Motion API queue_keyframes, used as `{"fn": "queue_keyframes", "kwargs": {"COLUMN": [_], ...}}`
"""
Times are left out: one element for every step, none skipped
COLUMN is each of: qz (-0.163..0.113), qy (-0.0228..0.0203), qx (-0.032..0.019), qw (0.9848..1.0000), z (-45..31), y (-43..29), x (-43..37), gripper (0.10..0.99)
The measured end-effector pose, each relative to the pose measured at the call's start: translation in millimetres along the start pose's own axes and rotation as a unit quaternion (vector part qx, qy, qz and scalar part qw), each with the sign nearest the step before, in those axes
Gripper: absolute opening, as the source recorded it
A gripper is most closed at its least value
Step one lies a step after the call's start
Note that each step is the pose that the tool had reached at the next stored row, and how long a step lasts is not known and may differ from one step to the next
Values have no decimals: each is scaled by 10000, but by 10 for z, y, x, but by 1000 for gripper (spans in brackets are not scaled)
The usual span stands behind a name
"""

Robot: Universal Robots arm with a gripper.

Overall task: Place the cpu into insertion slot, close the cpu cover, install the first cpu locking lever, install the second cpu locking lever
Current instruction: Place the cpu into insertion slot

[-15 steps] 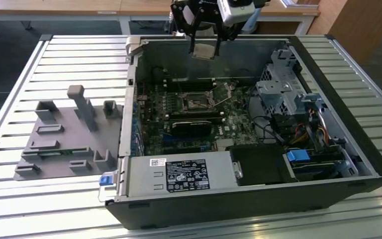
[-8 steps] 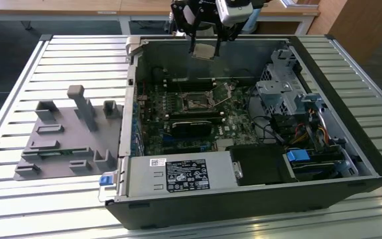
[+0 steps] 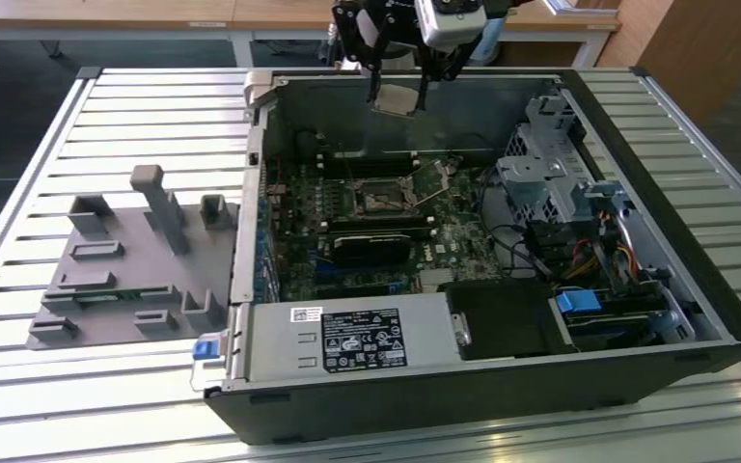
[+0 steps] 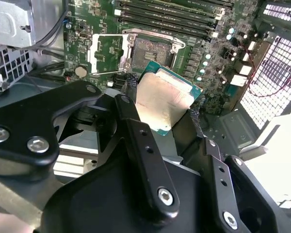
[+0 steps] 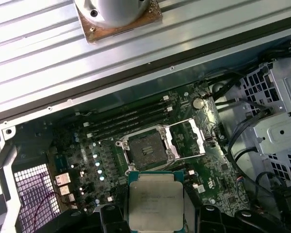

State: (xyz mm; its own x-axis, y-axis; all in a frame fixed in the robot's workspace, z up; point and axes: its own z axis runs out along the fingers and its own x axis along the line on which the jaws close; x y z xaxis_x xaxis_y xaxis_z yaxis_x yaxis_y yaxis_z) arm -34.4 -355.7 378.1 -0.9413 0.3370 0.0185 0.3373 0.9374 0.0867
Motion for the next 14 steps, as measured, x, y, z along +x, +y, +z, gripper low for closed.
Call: {"fn": "queue_keyframes", "kwargs": {"qz": [31, 62, 100, 141, 183, 229, 285, 346, 415, 476, 534, 589, 643, 693], "qy": [-3, -6, -10, -13, -17, -21, -26, -31, -37, -42, -47, -52, -57, -61], "qx": [1, 1, 1, 0, -1, -2, -3, -4, -5, -6, -7, -8, -10, -10], "qw": [10000, 10000, 9999, 9999, 9998, 9997, 9996, 9994, 9991, 9989, 9986, 9983, 9979, 9976], "z": [1, 1, 1, 2, 3, 4, 5, 6, 7, 8, 8, 9, 9, 9], "y": [1, 1, 1, 0, 1, 1, 1, 1, 1, 1, 1, 1, 1, 1], "x": [0, 0, 0, 0, 0, 1, 0, 1, 1, 0, 0, 0, 0, 0], "gripper": [541, 541, 541, 541, 541, 541, 541, 541, 541, 541, 541, 541, 541, 541]}}
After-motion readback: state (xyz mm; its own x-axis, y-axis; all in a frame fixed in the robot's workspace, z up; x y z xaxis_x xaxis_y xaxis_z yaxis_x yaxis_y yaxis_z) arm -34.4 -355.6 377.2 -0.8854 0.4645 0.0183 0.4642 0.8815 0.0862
